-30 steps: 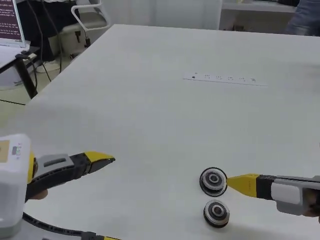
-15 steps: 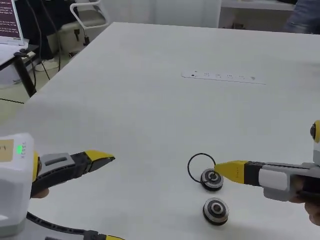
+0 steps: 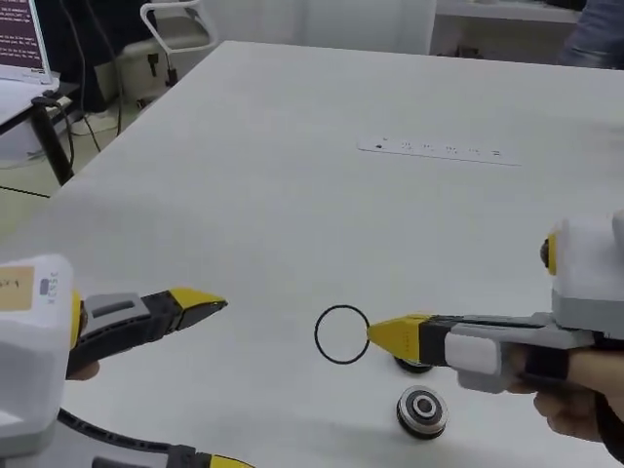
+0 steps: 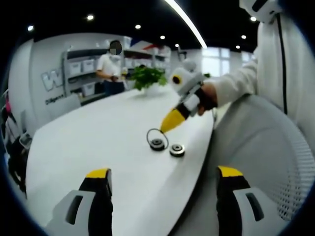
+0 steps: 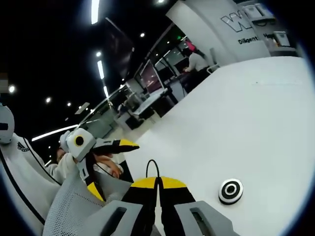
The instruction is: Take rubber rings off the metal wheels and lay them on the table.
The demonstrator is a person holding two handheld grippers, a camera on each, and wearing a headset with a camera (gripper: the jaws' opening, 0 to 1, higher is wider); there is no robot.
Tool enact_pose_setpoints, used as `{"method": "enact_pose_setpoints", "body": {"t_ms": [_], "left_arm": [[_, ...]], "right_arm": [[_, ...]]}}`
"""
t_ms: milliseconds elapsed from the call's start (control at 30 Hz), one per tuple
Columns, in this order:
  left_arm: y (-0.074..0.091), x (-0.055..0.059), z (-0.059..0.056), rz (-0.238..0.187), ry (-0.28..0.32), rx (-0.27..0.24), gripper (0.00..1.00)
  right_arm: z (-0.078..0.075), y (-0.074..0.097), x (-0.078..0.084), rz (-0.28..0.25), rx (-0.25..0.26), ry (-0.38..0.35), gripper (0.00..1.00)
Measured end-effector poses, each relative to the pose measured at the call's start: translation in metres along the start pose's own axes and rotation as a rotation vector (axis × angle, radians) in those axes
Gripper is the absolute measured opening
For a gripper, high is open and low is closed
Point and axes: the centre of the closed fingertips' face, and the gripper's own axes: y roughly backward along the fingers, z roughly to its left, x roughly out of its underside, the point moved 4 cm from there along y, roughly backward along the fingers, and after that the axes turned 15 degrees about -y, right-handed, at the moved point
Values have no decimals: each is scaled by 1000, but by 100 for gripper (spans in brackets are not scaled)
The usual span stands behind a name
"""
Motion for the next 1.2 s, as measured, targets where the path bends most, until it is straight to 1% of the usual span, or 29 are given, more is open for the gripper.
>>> {"method": "enact_pose_setpoints", "body": {"t_ms": [67,200,300,400,600,700,1000,1200], "left_arm": [[0,0,0,0,-1,0,88],[0,0,0,4,-3,2,88],[-1,0,0,5,-4,2,88],[-1,1,0,9,-5,1,88],[-1,3,0,13,-4,1,87],[-1,4,0,17,-5,6,87],[-1,5,-1,25,-10,10,86],[-1,6,0,28,-11,12,86]], "right_arm": [[-3,-4,4,21,16,1,0],[-8,-11,8,45,42,9,0],[-15,-17,13,74,59,15,0],[-21,-24,21,109,84,25,0],[-36,-30,37,172,137,26,0],[-42,-33,43,194,159,32,0],[-47,-35,44,196,175,36,0],[-47,-35,43,191,178,61,0]]}}
